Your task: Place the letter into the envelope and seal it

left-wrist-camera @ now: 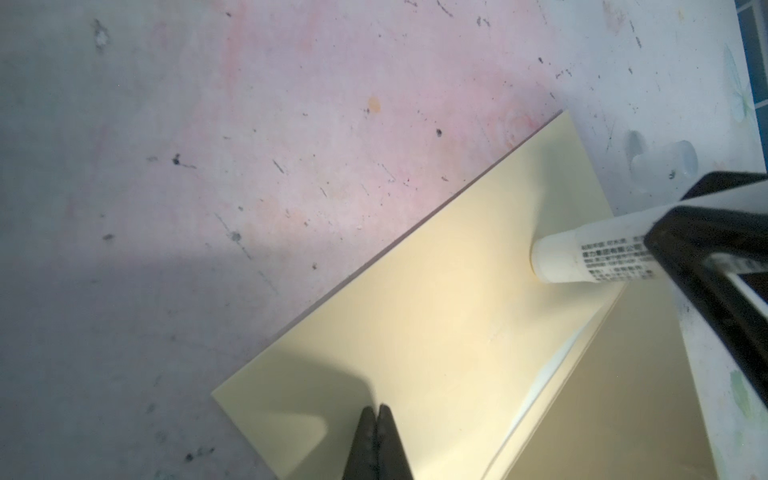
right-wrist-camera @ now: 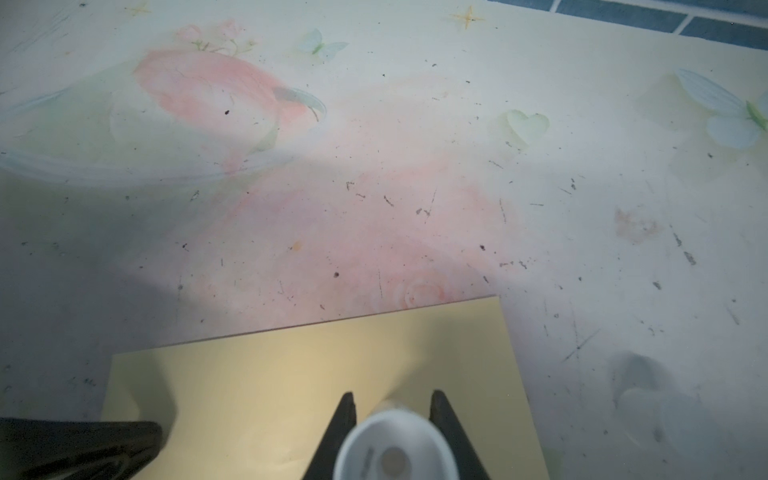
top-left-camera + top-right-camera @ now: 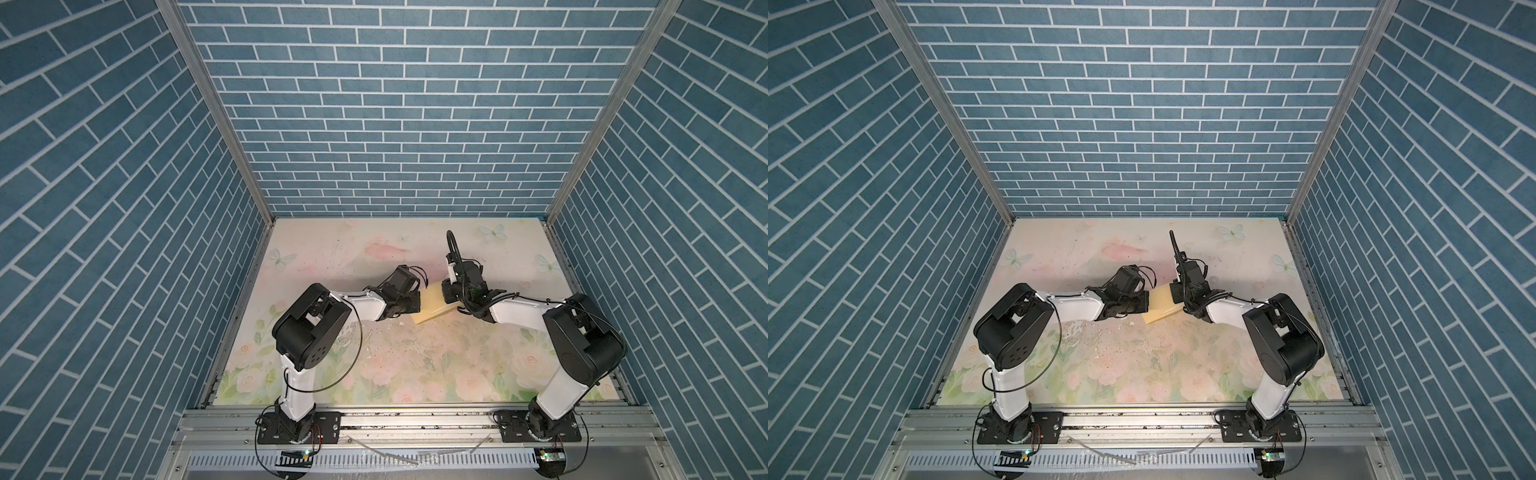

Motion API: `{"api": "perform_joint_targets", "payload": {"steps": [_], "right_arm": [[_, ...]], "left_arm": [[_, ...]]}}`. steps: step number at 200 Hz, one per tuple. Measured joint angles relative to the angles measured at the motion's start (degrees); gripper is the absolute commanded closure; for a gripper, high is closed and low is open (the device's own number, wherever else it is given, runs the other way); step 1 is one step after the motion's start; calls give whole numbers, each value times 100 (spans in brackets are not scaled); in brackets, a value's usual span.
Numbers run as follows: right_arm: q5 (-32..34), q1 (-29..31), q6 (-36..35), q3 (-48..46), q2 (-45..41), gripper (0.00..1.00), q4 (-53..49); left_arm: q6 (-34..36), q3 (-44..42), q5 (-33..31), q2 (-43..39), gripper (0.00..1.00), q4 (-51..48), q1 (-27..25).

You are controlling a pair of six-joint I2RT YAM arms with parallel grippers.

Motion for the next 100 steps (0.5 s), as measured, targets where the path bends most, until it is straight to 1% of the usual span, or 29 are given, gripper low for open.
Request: {"api": "perform_joint_targets", "payload": {"steps": [31,48,81,100], "right_arm": [[-138,-83,46,-96,-203,100,-9],[-247,-133,74,-243,-507,100,22],[-442,-177,201,-581,-1261,100,422],[-581,-179,245,-586,-1453,100,581]], "left_arm": [[9,0,0,0,100,2,0],[11,0,2,0,100,2,0],[13,0,2,0,100,2,0],[13,0,2,0,100,2,0]]}}
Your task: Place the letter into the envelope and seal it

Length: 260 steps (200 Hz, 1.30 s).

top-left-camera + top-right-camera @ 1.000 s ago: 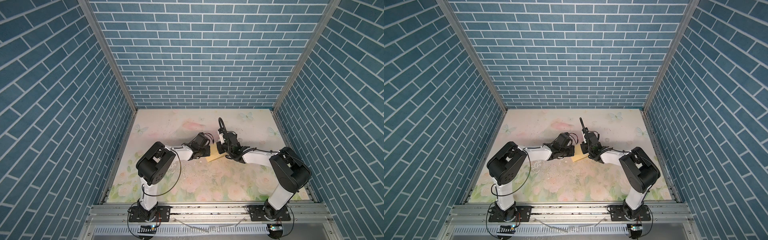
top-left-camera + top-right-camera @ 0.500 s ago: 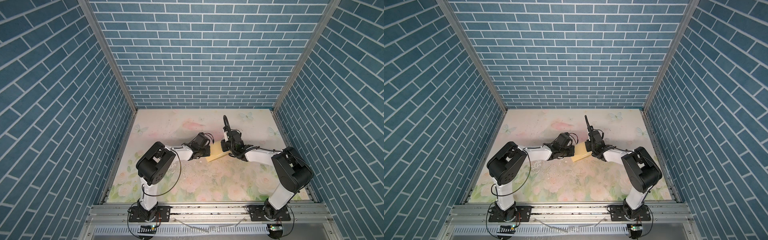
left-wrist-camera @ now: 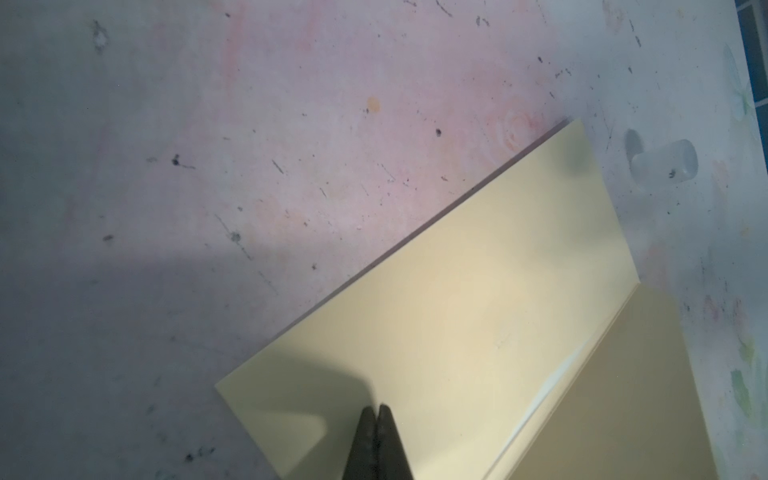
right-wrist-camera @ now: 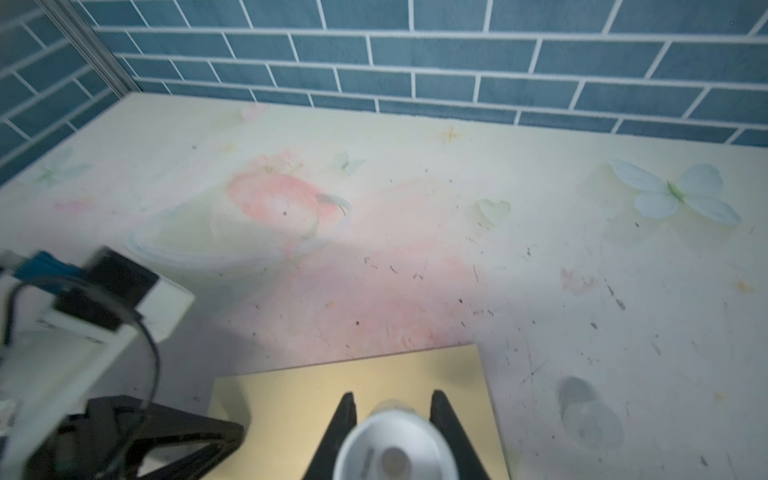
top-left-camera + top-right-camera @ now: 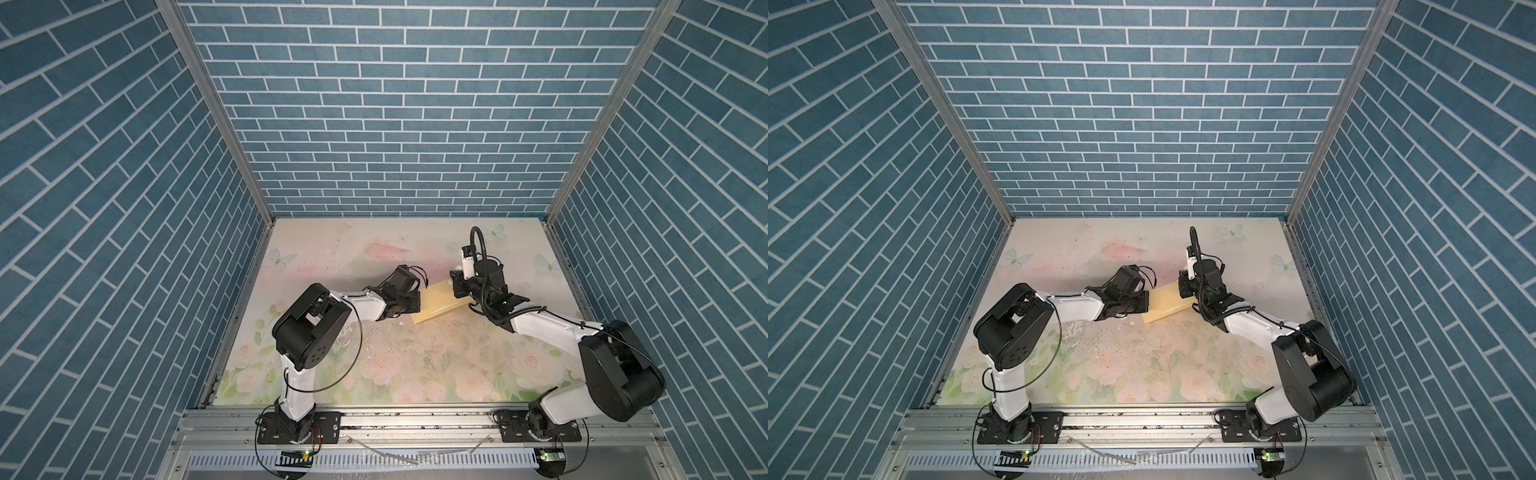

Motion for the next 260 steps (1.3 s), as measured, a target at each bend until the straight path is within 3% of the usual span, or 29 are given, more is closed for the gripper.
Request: {"api": "perform_joint_targets", "payload": {"steps": [98,260], "right_arm": [[334,1040,-448,17,765,100,-142],[634,1126,-634,50,1259,100,116]], "left_arm": [[0,-2,4,0,100,4,0],[0,-9,4,0,100,20,0]]}}
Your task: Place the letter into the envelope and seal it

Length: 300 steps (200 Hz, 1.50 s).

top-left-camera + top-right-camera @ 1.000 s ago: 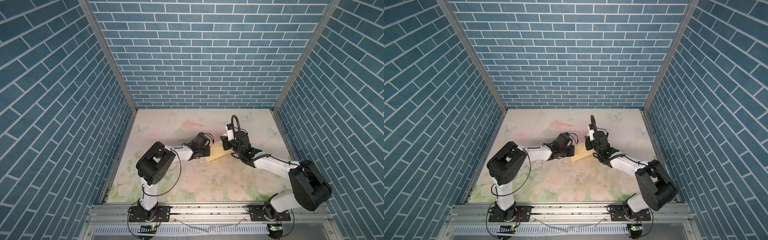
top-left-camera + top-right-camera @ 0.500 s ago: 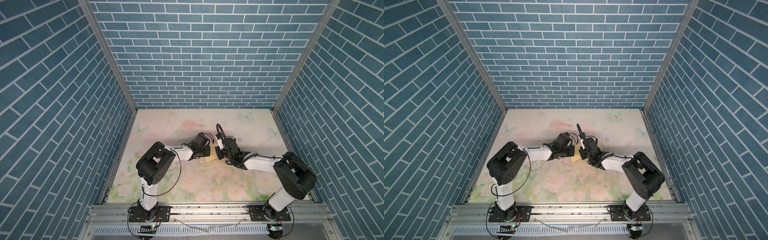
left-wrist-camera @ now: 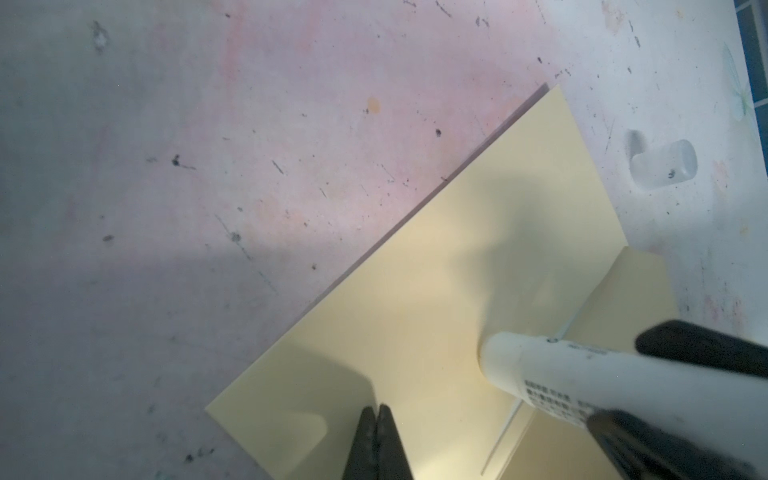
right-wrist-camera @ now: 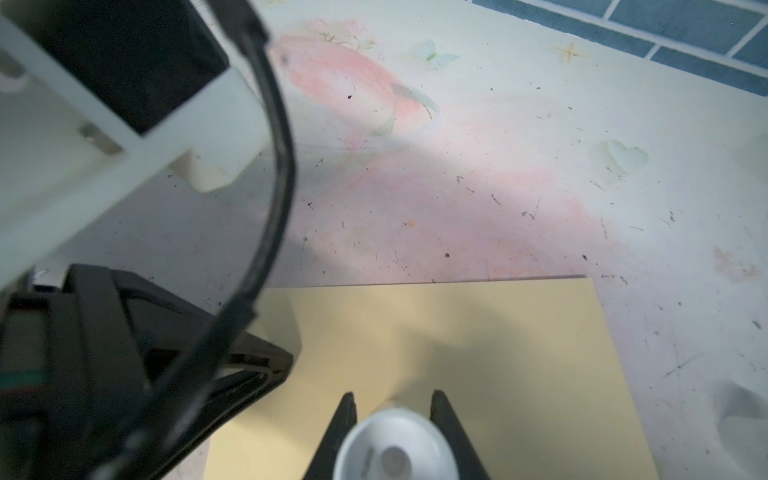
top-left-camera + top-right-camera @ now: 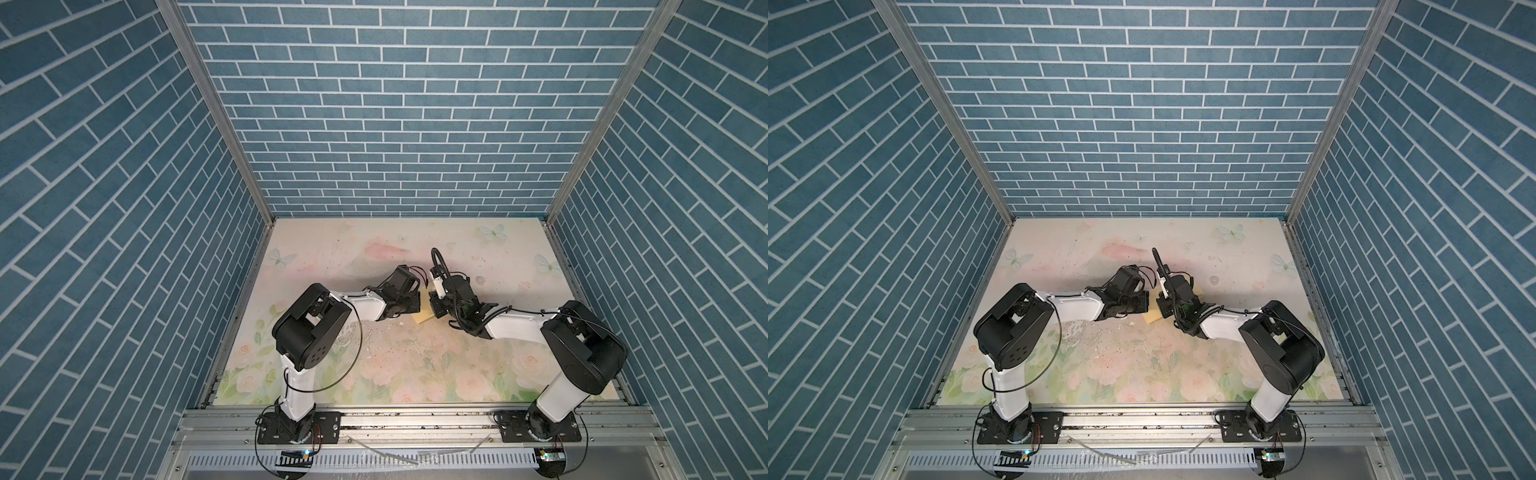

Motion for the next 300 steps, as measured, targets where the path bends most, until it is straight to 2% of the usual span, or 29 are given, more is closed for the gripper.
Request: {"api": "perform_joint_targets", "payload": {"steps": [79,185,252,273,300], "right_arm": [[2,-142,-131,9,81,100,144],[-343,-824,-61,160,232,100,173],[-538,-1300,247,212,262,100,160],[-673,-1366,273,149,138,100,192],[-802,-1449,391,-221,-474,100,391]], "left_arm": [[2,0,0,0,100,0,0],[17,0,0,4,100,15,0],[44,0,0,4,100,20,0],[59,0,0,4,100,20,0],[66,0,0,4,100,17,0]]}}
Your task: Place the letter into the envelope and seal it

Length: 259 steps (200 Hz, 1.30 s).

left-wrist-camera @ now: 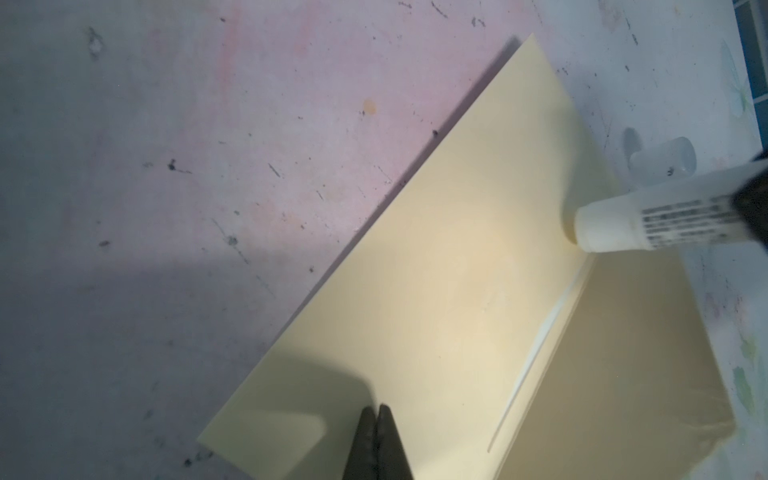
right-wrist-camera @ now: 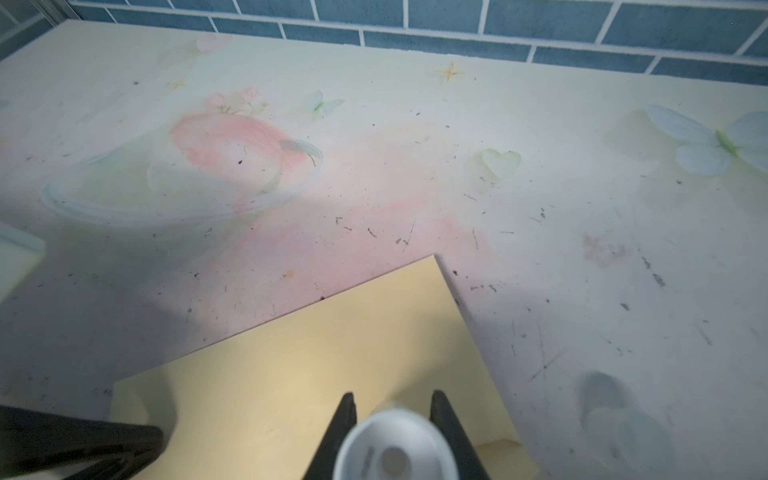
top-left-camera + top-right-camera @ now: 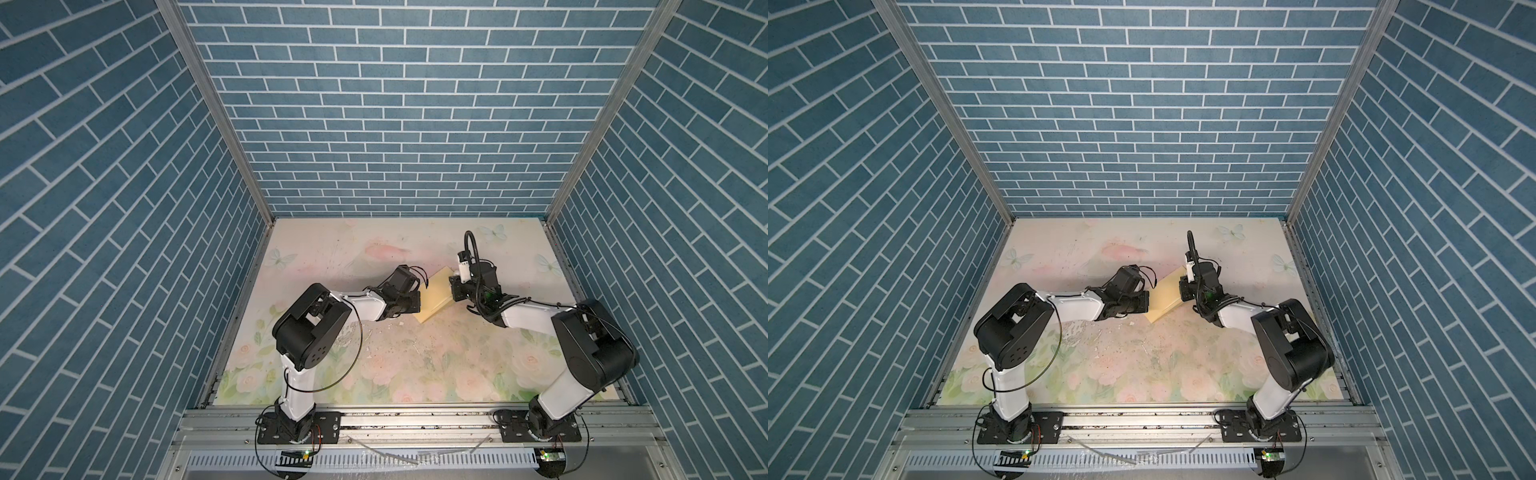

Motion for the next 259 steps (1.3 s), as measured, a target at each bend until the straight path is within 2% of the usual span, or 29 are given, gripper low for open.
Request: {"api": "perform_joint_targets", "payload": {"steps": [31,60,150,259], "right_arm": [[-273,-28,142,-96,-664,100,343],[-535,0,146,-96,-737,100,577],[-514,859,-450,179,424,100,275],[-149,1034,-852,437,914,100,166]], "left_arm": [[22,2,2,0,100,0,0],[39,2,7,0,100,2,0],[39,0,9,0,100,4,0],[39,-4,9,0,100,9,0]]}}
